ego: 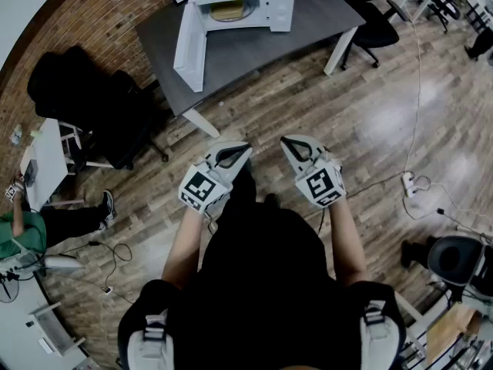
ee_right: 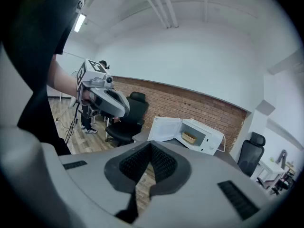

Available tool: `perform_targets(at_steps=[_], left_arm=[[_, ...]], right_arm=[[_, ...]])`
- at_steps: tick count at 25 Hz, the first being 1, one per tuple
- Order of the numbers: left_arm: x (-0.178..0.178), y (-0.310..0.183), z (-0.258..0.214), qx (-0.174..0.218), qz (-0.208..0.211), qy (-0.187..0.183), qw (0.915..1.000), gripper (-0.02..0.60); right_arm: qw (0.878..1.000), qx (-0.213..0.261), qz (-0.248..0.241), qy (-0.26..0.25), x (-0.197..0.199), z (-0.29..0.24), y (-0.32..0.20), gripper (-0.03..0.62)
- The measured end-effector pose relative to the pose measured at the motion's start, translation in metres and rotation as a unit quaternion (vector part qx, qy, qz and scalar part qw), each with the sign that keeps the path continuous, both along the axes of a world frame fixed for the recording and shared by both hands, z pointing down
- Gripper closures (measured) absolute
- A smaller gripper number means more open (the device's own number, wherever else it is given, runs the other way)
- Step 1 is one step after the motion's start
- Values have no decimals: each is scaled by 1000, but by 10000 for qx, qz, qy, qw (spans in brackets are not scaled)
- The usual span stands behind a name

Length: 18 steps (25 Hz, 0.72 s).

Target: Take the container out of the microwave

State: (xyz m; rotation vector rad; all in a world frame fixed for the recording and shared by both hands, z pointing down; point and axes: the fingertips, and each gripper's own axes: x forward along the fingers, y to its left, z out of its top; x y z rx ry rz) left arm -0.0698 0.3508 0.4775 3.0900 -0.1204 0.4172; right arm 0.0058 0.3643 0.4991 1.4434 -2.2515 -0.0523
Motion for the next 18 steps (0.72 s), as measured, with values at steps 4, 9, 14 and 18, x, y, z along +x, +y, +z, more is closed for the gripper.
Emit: perform_targets(at_steps=[4,9,14,18], left_arm=[[-3,-1,-1,5,-111,2,9999,580],[-8,-4,-3,64,-168,18,9998,580],[-14,-18,-4,6,-327,60,9994,580],[-10,-32,-1,-9,-312,68,9995,580]], right_arm=[[10000,21,-24,1,-1,-1,4,597],[9999,-49,-48,121,-2,4,5,597],[9996,-161,-2,234,4,11,1,595],[9988,-244,-16,425,8,19,-10,595]])
